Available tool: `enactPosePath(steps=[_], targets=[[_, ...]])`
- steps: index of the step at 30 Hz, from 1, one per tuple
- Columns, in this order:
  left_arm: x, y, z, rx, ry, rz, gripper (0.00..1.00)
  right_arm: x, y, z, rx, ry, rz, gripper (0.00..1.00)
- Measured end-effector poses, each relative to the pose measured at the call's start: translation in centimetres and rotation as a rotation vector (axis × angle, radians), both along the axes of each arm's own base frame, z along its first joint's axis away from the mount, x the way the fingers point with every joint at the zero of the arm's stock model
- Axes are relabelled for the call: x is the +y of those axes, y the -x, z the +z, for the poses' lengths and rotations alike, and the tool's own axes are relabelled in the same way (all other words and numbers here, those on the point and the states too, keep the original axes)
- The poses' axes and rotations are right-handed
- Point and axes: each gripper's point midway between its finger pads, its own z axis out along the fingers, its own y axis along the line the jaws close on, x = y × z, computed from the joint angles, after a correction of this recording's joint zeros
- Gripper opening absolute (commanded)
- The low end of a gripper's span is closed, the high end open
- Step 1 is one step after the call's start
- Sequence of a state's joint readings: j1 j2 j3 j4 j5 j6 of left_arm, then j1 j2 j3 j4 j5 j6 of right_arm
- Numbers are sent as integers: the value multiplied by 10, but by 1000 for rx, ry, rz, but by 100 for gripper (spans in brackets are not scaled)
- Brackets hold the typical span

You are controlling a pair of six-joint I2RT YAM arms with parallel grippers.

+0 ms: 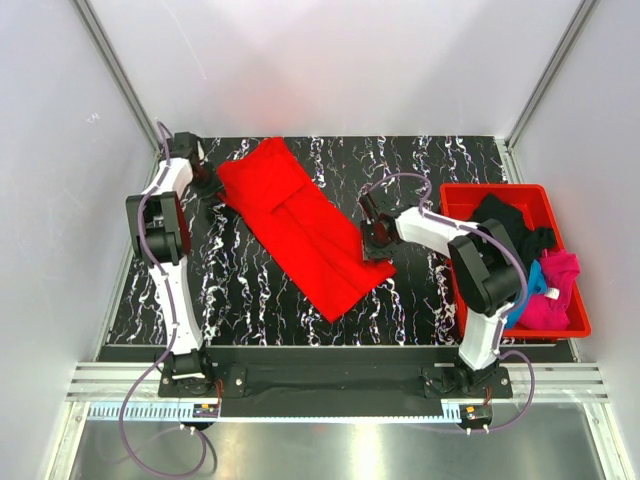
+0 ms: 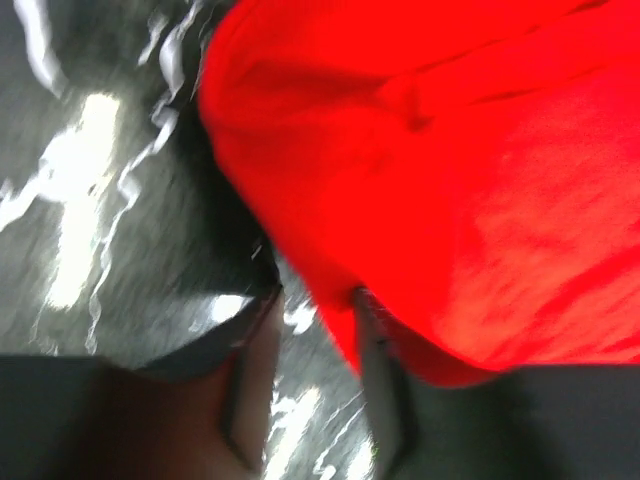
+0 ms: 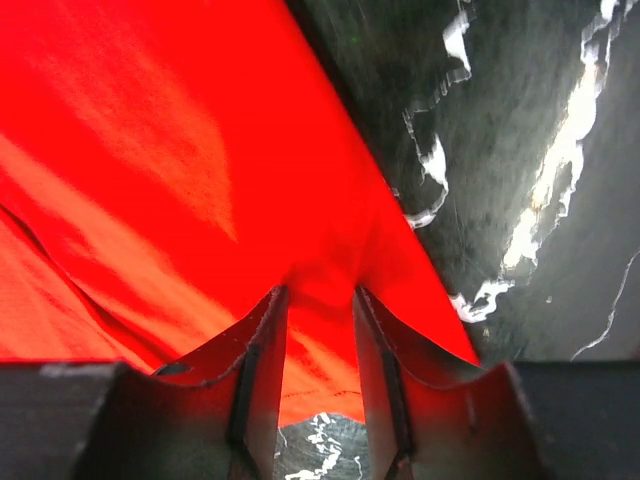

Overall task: Fold and stack the t-shirts
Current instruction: Fold the tshirt

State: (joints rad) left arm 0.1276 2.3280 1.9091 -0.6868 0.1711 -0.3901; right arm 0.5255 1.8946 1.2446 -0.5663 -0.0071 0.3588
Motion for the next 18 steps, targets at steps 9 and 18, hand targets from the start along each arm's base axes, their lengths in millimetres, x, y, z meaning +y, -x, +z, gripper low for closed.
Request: enactPosePath(steps=[9, 18], targets=[[-19, -45, 1, -118, 116, -61, 0, 12, 46, 0, -7, -96, -172, 38], [-52, -74, 16, -272, 290, -183, 56, 66, 118, 4, 72, -184, -245, 45]])
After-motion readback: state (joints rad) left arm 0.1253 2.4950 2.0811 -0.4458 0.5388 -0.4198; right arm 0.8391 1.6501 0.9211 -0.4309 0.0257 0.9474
